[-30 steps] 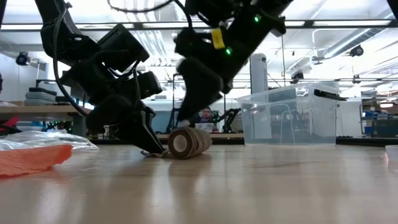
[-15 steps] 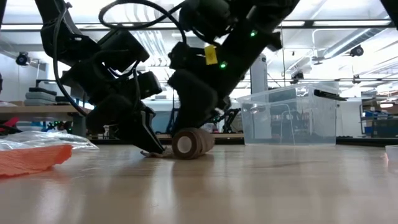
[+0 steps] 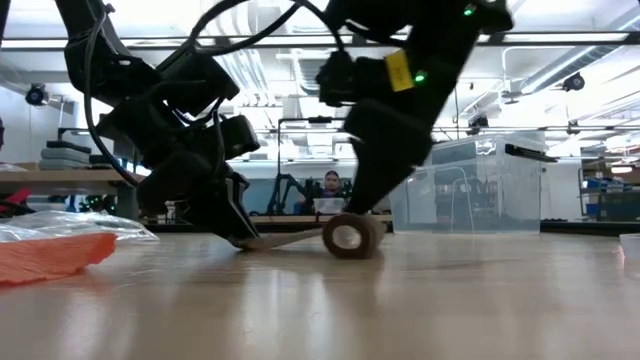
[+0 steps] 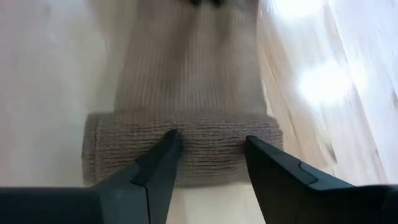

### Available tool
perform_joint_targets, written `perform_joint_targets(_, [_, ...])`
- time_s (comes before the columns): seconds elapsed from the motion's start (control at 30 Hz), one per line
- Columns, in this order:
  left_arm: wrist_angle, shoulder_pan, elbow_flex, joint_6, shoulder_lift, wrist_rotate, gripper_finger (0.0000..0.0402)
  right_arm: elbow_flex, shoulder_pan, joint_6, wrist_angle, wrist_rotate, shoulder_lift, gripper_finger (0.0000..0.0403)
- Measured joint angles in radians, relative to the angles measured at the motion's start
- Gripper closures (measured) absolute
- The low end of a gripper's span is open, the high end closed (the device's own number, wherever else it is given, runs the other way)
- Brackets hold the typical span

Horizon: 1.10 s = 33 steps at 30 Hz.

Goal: Roll bandage
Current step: Uncoil the brown bandage

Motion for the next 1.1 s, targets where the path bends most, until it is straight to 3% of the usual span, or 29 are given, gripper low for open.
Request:
perform_joint_targets(0.13, [0.0,0.0,0.0,-0.001,0.0,0.0,0.0333,-0.02,0.014,-0.002,-0.041,0.0,-0.035,0.022])
perform_joint_targets(0.47, [-0.001,0.0,-0.002,-0.002,-0.007,0.001,0.0333,-0.025,-0.019,-0.081,0.155,0.044,-0.04,0.022])
perform_joint_targets(1.1, [-0.034,0.0,-0.008,-0.001,-0.037,0.008,0.0333,0.029,-0.032,-0.156,0.251,0.062,-0.051,0.022])
